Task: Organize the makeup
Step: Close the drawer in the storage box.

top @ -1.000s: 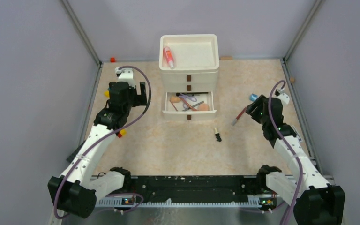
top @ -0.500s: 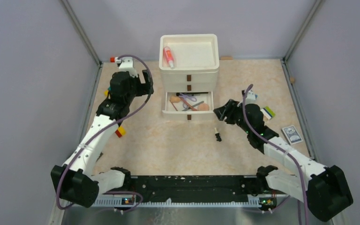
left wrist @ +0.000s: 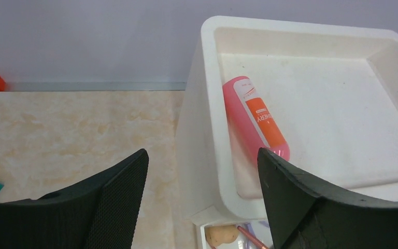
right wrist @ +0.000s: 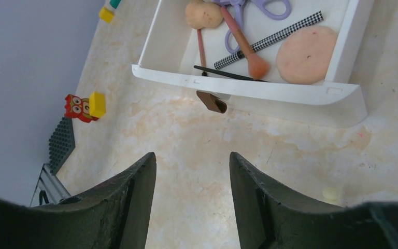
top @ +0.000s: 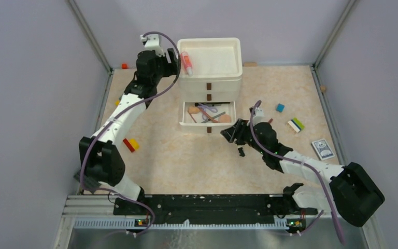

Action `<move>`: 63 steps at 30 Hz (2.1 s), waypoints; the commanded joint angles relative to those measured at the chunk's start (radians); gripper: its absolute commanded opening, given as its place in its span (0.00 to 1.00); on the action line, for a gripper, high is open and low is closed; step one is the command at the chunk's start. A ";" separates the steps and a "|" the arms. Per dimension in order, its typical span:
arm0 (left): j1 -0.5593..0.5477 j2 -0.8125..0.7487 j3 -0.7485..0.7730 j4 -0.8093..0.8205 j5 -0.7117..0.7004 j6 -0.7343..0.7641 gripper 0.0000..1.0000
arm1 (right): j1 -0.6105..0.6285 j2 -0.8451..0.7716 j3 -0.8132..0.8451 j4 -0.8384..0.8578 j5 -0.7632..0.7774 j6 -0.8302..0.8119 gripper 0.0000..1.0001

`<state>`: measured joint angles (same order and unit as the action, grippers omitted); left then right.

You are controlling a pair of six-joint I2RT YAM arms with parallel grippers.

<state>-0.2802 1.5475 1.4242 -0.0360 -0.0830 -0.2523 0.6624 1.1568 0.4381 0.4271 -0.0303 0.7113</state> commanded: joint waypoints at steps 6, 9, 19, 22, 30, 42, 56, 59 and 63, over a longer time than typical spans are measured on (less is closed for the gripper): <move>0.004 0.127 0.097 0.041 0.060 0.057 0.73 | 0.011 -0.045 -0.014 0.027 0.048 -0.014 0.53; 0.003 0.157 0.115 0.040 0.063 0.071 0.73 | 0.011 -0.042 -0.017 0.028 0.053 -0.008 0.53; -0.025 0.240 0.194 -0.028 0.064 0.156 0.43 | 0.011 0.073 0.006 0.102 0.038 0.016 0.52; -0.047 0.236 0.182 -0.034 0.050 0.169 0.28 | 0.011 0.151 0.031 0.151 0.035 0.016 0.51; -0.077 0.204 0.096 -0.049 0.018 0.151 0.11 | 0.034 0.356 0.123 0.268 0.033 -0.009 0.38; -0.138 0.161 0.068 -0.188 -0.060 0.059 0.00 | 0.111 0.584 0.237 0.462 0.249 -0.067 0.36; -0.172 -0.021 -0.124 -0.201 -0.054 0.005 0.00 | 0.103 0.752 0.366 0.617 0.408 -0.169 0.36; -0.172 -0.057 -0.159 -0.197 -0.057 -0.002 0.00 | 0.083 0.769 0.385 0.627 0.384 -0.168 0.36; -0.172 -0.082 -0.171 -0.190 -0.074 -0.005 0.04 | 0.077 0.710 0.301 0.717 0.280 -0.205 0.46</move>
<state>-0.4301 1.5166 1.2922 -0.0673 -0.2600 -0.2348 0.7719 1.9133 0.7589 0.9649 0.3077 0.5648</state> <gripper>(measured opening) 0.258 0.415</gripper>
